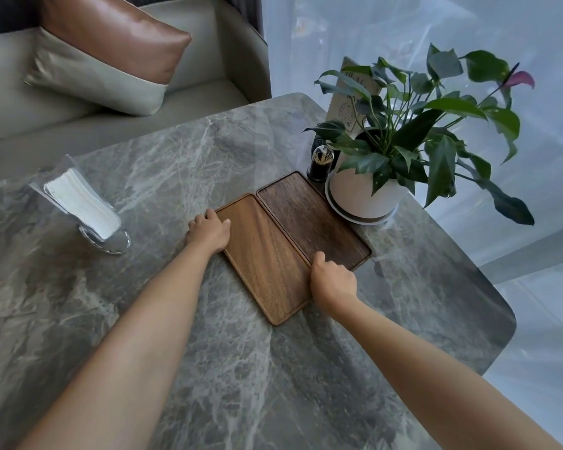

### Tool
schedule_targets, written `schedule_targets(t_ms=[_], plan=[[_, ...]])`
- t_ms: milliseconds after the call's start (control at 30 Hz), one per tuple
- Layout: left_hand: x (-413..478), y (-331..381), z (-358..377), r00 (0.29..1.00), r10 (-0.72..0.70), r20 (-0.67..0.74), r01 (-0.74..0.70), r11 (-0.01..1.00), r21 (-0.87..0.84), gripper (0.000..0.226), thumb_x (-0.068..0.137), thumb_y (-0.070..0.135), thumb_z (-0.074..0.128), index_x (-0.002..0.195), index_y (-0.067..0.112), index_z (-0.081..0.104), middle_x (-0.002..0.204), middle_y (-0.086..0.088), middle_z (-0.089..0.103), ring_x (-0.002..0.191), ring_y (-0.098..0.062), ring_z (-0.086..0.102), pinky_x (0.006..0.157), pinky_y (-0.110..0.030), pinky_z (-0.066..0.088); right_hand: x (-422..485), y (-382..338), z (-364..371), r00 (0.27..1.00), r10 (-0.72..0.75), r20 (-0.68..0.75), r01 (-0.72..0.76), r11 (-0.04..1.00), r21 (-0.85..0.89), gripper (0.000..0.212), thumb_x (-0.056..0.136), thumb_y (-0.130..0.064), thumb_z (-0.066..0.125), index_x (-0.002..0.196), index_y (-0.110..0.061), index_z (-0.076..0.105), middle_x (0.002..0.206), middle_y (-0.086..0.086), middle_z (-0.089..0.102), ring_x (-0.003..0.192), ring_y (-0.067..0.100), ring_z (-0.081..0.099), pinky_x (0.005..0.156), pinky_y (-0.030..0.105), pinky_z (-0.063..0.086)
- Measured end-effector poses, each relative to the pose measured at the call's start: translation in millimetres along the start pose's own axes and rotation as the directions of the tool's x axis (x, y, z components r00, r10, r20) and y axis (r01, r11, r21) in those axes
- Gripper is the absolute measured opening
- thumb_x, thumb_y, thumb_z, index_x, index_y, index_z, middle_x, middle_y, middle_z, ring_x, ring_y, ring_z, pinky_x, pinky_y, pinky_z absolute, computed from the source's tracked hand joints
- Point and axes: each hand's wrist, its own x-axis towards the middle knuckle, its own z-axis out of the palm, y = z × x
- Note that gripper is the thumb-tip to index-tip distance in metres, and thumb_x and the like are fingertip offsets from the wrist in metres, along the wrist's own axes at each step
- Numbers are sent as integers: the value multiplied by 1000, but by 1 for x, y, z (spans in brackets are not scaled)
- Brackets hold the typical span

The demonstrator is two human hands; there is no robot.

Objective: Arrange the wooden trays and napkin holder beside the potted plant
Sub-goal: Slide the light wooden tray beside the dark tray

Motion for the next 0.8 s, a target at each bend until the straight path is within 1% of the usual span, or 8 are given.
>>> schedule_targets(t_ms=[200,300,400,500,600,667,733,800], plan=[[-8,-5,-2,999,38,9,-38,999,-24,65,98,41,28,149,7,7,154,-22,15,142,-36,15,114,-46,21,0,-2,0,1000,27,-2,-27,1000,-10,25,87,4,34,110,-4,40,99,18,65,89,36,60,60,38,37],[-15,-10,-7,994,86,-66,-85,996,16,62,97,41,30,148,12,11,150,-21,20,137,-36,23,110,-46,26,-1,-9,-7,999,32,-9,-32,999,-30,25,85,5,37,108,-4,42,102,18,63,91,36,60,62,38,38],[-27,-18,-18,973,157,-167,-152,988,40,58,97,40,32,147,15,17,146,-19,24,132,-35,28,108,-45,29,2,-25,-17,997,-7,-77,6,1000,-17,23,87,1,39,109,-4,43,113,18,55,102,35,53,66,38,38],[-43,-30,-34,923,255,-289,-256,966,36,54,96,36,35,144,14,25,144,-17,29,130,-34,31,106,-43,30,7,-54,-30,987,-77,-141,83,996,41,21,90,-6,38,111,-5,42,119,18,50,108,35,47,68,37,37],[-59,-49,-60,844,319,-431,-318,945,75,51,94,32,41,141,13,34,142,-18,35,128,-34,36,103,-43,33,9,-94,-43,967,-153,-205,172,982,76,26,90,-10,38,116,-7,38,121,18,47,109,36,46,74,39,40],[-68,-66,-80,796,355,-491,-336,933,130,50,93,30,44,140,12,38,140,-19,38,126,-35,39,101,-44,35,10,-124,-49,952,-203,-230,233,966,111,36,91,-14,39,127,-9,32,125,17,44,113,37,43,83,43,42],[-72,-88,-99,755,373,-539,-331,927,176,50,93,29,47,139,12,41,140,-21,40,125,-37,42,101,-45,36,9,-154,-55,932,-258,-255,302,941,154,48,92,-24,41,136,-12,24,130,17,42,117,37,41,89,45,41],[-73,-112,-117,737,334,-588,-289,942,172,51,92,28,49,139,12,42,141,-23,40,124,-38,44,101,-46,35,8,-181,-57,906,-321,-276,377,909,177,59,93,-32,44,142,-13,16,135,16,37,121,36,40,92,45,40]])
